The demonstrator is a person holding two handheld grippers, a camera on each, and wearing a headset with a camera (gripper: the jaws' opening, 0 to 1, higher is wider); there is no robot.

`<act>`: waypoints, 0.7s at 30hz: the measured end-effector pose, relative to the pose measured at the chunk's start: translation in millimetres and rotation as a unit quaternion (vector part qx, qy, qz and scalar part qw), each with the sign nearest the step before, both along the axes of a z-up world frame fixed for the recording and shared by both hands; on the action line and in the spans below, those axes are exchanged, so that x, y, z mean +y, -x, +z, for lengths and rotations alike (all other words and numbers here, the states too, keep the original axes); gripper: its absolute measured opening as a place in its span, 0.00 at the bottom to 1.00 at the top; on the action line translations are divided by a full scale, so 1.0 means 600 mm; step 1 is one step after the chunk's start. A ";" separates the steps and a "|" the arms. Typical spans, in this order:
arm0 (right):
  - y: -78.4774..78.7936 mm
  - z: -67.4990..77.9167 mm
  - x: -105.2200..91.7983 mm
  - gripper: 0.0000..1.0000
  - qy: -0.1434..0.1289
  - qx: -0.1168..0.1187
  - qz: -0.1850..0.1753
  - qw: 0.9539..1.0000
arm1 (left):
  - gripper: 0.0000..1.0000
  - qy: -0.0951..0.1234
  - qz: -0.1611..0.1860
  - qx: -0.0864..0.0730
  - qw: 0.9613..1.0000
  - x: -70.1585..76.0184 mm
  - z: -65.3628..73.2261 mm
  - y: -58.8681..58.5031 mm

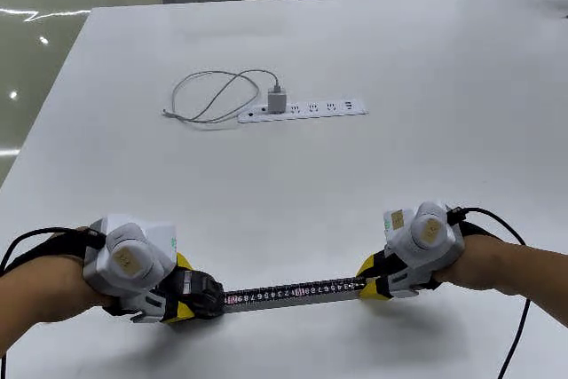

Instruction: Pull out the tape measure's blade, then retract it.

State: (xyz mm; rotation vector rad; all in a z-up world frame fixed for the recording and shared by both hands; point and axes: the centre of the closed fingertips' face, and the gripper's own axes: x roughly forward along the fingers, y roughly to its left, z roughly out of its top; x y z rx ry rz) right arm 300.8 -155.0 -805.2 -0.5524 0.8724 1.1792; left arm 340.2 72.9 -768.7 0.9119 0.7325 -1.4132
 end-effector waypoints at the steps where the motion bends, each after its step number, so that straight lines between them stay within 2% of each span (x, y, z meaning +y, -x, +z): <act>1: 0.000 0.000 -0.001 0.08 0.000 0.001 -0.001 1.000 | 0.29 0.000 0.000 0.000 1.000 0.000 0.000 0.000; 21: 0.004 0.000 -0.025 0.08 0.008 0.003 -0.006 1.000 | 0.29 0.001 -0.001 -0.003 1.000 -0.001 0.000 0.000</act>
